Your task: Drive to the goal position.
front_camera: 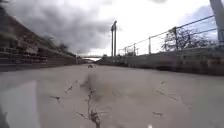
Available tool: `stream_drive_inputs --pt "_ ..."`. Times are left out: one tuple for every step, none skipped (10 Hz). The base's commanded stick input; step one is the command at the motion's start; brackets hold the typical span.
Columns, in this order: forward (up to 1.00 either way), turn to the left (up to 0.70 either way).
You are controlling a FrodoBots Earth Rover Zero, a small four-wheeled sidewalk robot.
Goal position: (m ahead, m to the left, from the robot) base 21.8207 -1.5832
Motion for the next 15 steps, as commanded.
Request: stream_drive_inputs --pt "0.70 0.00" --pt "0.70 0.00" --pt "0.70 0.00" --pt "0.70 0.00" --pt "0.70 0.00" --pt "0.70 0.00" --pt "0.70 0.00" --pt "0.70 0.00" --pt "0.70 0.00" --pt "0.70 0.00" --pt "0.70 0.00" --pt "0.70 0.00" --pt "0.70 0.00" --pt "0.70 0.00" --pt "0.70 0.00"
